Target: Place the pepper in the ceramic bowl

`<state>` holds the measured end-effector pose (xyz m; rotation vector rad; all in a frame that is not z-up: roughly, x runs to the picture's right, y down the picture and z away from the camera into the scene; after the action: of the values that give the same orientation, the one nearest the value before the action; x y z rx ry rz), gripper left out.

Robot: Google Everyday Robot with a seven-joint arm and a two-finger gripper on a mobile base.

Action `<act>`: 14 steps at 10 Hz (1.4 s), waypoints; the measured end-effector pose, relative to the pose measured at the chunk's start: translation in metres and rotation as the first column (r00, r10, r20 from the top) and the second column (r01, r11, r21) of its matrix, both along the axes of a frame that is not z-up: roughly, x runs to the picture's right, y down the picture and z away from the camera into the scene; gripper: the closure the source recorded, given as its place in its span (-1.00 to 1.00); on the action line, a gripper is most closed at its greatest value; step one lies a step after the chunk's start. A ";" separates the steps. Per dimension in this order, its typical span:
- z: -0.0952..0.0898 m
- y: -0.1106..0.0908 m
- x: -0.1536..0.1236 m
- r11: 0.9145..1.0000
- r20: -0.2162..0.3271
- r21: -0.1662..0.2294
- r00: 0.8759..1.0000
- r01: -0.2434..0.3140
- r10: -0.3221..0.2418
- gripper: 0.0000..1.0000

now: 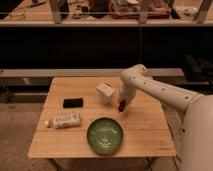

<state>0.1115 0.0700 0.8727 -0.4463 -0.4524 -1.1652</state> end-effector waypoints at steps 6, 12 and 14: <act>-0.027 0.001 -0.016 0.998 0.081 -0.003 0.995 0.055 -0.055 0.46; -0.070 -0.005 -0.025 0.998 0.111 0.028 0.992 0.063 -0.066 0.46; -0.075 0.005 -0.034 0.998 0.132 0.035 0.990 0.053 -0.058 0.46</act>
<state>0.0780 0.0751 0.7979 -0.3574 -0.5389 -1.2591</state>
